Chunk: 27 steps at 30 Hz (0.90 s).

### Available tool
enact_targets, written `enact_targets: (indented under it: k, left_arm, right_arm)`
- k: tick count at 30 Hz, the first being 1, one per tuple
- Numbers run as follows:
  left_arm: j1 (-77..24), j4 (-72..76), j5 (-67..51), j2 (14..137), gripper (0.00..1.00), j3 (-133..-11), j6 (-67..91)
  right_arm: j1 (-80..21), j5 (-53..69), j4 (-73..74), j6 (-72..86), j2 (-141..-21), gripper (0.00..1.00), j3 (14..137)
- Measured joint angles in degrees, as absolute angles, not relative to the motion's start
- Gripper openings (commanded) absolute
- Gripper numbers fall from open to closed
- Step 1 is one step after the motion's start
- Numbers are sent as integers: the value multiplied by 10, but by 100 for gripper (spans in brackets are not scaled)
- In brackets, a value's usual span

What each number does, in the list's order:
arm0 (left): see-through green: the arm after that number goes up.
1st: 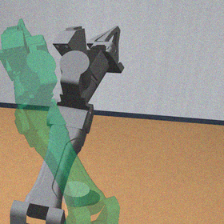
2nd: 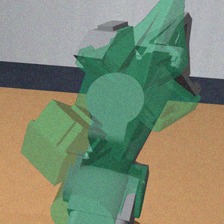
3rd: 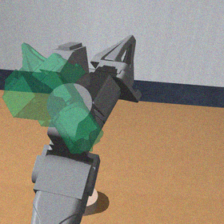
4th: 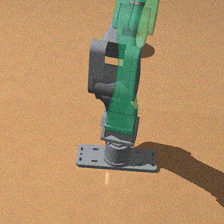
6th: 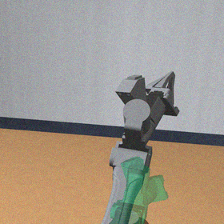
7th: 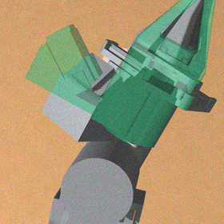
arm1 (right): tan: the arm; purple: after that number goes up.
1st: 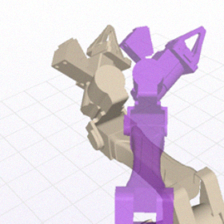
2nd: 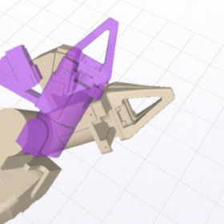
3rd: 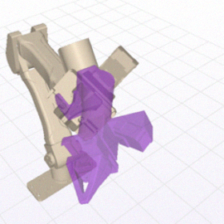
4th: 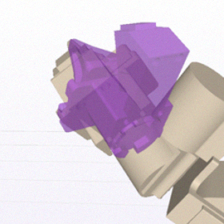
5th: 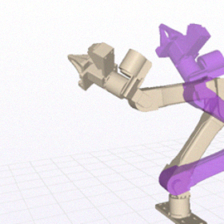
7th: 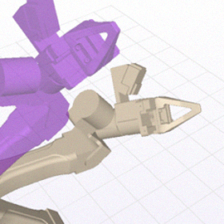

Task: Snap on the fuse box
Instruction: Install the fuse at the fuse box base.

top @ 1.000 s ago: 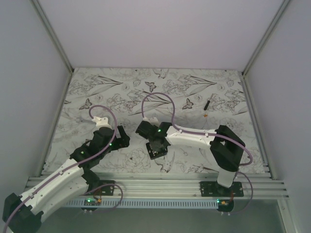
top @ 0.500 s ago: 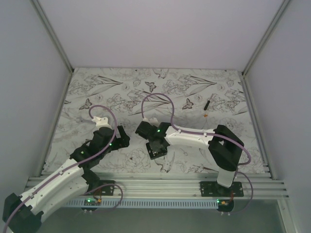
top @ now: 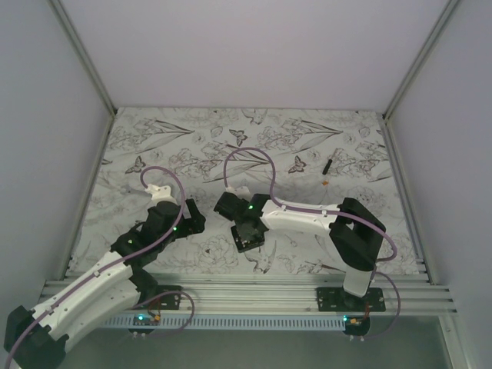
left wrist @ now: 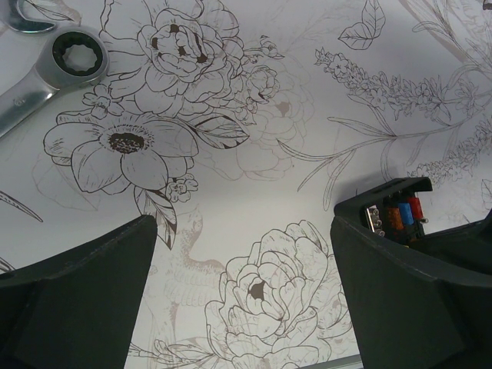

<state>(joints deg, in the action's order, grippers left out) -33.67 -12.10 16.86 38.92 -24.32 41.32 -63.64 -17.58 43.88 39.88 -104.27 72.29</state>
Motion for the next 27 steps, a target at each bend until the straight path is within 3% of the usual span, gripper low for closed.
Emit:
enact_targets:
  k: [27]
  left_arm:
    - [-337, -125, 169, 385, 100, -243, 413]
  right_arm:
    - [-644, -203, 444, 414, -1042, 1, 723]
